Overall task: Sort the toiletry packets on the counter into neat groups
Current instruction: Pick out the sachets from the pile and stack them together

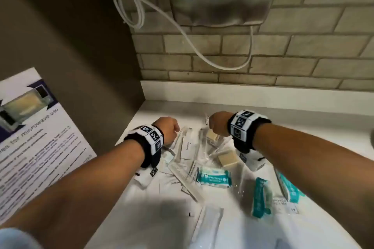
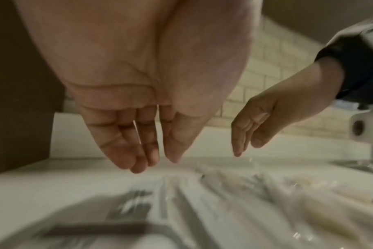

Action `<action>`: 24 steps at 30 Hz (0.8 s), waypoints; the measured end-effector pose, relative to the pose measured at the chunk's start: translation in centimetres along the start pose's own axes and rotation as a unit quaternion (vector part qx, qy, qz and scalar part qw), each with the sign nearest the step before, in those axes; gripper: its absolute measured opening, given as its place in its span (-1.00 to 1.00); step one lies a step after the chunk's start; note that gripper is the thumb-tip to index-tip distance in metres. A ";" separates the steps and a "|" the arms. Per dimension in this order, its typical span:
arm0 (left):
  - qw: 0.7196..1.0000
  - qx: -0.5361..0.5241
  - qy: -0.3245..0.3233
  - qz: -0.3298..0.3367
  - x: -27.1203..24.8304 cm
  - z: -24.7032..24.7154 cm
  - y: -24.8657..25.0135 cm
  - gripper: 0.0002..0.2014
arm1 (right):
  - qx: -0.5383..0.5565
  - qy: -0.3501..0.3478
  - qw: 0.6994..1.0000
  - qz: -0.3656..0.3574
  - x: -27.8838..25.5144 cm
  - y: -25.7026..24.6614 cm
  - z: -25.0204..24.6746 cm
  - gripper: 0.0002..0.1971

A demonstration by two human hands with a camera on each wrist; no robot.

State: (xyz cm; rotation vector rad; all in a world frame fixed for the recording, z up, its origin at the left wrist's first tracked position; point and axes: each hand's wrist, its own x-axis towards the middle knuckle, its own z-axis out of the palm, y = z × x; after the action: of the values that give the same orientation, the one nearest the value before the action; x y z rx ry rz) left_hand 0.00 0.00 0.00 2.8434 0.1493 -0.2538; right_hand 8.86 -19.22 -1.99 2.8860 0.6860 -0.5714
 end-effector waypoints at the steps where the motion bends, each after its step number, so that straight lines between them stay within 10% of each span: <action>1: 0.999 0.025 -0.017 -0.019 0.9 0.5 -0.1 -0.80 | 0.024 0.009 1.000 -0.003 2.7 1.0 1.7 -0.63; 5: 0.990 0.070 -0.078 -0.095 2.3 2.0 -0.6 -0.55 | 0.032 -0.065 0.997 0.021 16.0 7.7 10.6 -0.16; 12: 0.986 -0.019 -0.098 -0.134 3.4 1.8 -0.6 -0.54 | 0.069 0.025 0.996 0.059 3.4 2.0 2.9 -0.32; 18: 0.981 -0.165 -0.007 -0.099 1.9 1.6 -0.6 -0.63 | 0.062 0.025 0.991 0.115 8.9 6.6 8.2 0.27; 24: 0.973 -0.213 0.086 -0.019 -1.4 -0.3 -1.0 -0.81 | 0.113 0.121 0.979 0.119 -0.9 1.5 1.2 -0.25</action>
State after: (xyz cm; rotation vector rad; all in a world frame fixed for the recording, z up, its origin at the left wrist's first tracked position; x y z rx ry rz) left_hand -1.40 0.93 0.30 2.4330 0.2596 0.0190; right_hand 8.40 -21.18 -2.72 3.2228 0.3058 -0.2847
